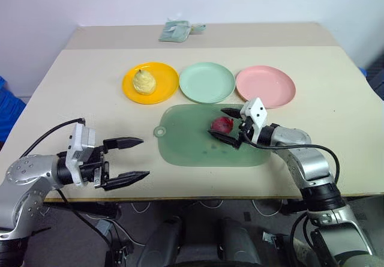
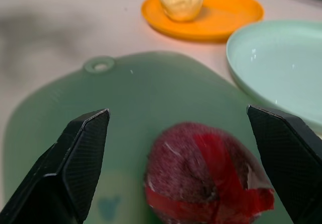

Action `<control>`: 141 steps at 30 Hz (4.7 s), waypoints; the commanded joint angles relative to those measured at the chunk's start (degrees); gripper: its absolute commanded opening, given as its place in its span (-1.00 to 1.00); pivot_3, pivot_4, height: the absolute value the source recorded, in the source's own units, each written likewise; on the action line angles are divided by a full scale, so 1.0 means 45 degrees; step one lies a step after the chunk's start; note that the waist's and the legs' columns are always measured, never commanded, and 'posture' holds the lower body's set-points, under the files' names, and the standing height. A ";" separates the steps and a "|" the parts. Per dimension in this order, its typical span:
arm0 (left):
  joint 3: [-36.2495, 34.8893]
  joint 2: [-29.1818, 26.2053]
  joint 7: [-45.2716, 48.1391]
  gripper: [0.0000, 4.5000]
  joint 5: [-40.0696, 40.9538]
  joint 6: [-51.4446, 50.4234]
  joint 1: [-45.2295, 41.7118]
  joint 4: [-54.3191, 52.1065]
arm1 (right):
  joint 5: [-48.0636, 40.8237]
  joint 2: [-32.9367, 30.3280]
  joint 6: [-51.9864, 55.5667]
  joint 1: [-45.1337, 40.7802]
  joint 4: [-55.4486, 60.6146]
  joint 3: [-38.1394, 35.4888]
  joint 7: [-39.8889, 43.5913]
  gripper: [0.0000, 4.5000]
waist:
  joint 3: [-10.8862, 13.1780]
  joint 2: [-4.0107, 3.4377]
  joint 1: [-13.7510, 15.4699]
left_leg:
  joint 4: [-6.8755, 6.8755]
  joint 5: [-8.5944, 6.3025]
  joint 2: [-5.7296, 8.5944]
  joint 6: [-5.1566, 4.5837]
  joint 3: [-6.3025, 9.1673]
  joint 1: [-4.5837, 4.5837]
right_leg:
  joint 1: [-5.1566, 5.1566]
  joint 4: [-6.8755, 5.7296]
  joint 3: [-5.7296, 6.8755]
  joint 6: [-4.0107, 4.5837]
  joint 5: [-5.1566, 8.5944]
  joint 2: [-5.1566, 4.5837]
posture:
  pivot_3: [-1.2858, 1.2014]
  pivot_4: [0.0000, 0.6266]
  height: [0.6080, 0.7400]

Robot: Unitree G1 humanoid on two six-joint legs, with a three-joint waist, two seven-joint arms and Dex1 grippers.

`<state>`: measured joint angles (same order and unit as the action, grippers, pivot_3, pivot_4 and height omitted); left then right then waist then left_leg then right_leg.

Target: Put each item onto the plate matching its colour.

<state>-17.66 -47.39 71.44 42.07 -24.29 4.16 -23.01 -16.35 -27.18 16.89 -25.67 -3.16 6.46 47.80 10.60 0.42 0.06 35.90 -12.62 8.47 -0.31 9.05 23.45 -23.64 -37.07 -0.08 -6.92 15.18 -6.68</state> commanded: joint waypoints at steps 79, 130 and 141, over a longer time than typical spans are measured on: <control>0.1370 0.2232 -0.5053 1.00 -0.0264 -0.0325 -0.1296 -0.2164 | -0.0152 -0.0621 -0.0105 -0.2066 -0.4727 -0.3072 0.1351 0.97 | 0.0009 -0.0026 -0.0166 | -0.0042 0.0003 -0.0041 -0.0002 -0.0217 -0.0008 | -0.0098 -0.0028 -0.0203 0.0000 -0.0020 0.0043 | 0.03 -0.52 1.00; 0.0554 0.3490 -1.0348 1.00 -0.3153 0.0504 0.1903 -0.5126 | 0.2961 0.4177 -0.7443 -1.0011 -1.5743 -0.3009 -0.2605 0.97 | 0.0000 -0.0013 -0.0411 | -0.0096 0.0051 -0.0092 0.0082 -0.0256 -0.0009 | -0.0160 -0.0037 -0.0269 0.0036 -0.0041 0.0150 | 0.03 -0.52 1.00; 0.1535 0.3854 -0.9235 1.00 -0.3918 0.1902 -0.0217 -0.2214 | 0.1033 0.1008 -0.5386 -0.4722 -0.7728 -0.3371 0.1041 0.97 | -0.0005 -0.0010 -0.0153 | -0.0095 0.0047 -0.0093 0.0075 -0.0256 -0.0007 | -0.0150 -0.0028 -0.0267 0.0034 -0.0043 0.0145 | 0.03 -0.52 1.00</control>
<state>-10.69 -29.48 28.82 24.33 -16.70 3.97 -33.01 -9.43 -21.46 -10.39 -48.57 -46.48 -8.23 51.22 10.57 0.38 -0.63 35.47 -12.41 8.05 0.02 7.90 23.42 -24.34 -37.21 -1.29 -6.77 14.99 -6.03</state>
